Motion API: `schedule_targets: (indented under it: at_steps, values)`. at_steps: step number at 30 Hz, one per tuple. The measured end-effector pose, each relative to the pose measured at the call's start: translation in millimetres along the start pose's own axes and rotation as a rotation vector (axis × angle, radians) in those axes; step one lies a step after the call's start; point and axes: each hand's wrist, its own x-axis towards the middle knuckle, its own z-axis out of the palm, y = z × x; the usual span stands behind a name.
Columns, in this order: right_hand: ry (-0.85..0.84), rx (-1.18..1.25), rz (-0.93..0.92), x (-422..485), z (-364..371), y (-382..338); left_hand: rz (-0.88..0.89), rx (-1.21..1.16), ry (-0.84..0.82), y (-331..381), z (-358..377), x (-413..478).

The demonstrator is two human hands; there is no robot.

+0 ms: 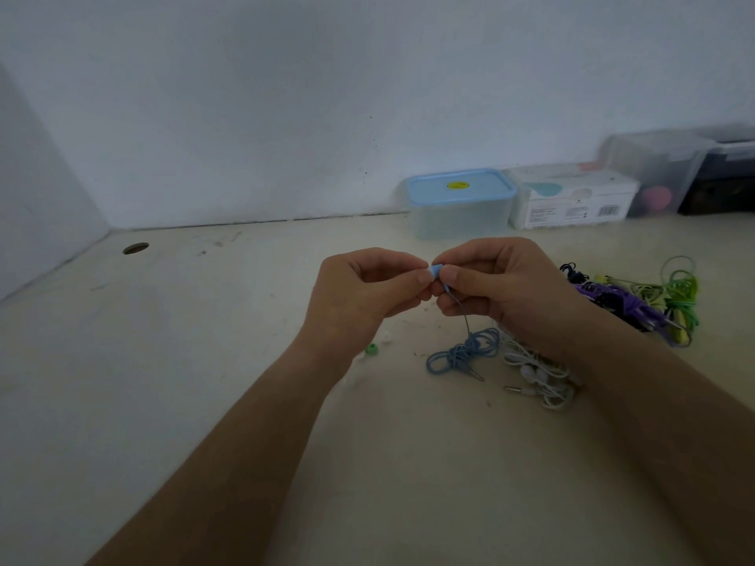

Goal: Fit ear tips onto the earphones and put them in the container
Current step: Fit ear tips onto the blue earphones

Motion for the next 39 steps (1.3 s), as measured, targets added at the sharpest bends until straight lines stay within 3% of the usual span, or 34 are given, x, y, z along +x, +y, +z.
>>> schedule_targets:
  at_steps: [19, 21, 24, 27, 31, 39]
  values:
    - [0.021, -0.090, 0.044, 0, -2, -3, 0.029, 0.114, -0.060, -2, -1, 1]
    - [0.036, -0.238, 0.027, 1, -3, -4, 0.044, 0.154, -0.052, -3, -2, 2]
    - [0.044, -0.680, -0.039, 4, -9, -3, 0.067, 0.236, -0.035, -4, -4, 5]
    - [-0.028, -0.902, -0.001, 2, -13, -10, 0.069, 0.330, -0.008, -7, -5, 7]
    - [-0.218, -1.023, 0.005, -1, -20, -15, 0.072, 0.402, 0.041, -12, -8, 9]
    - [-0.400, -0.991, 0.045, -6, -22, -24, 0.061, 0.471, 0.077, -15, -8, 10]
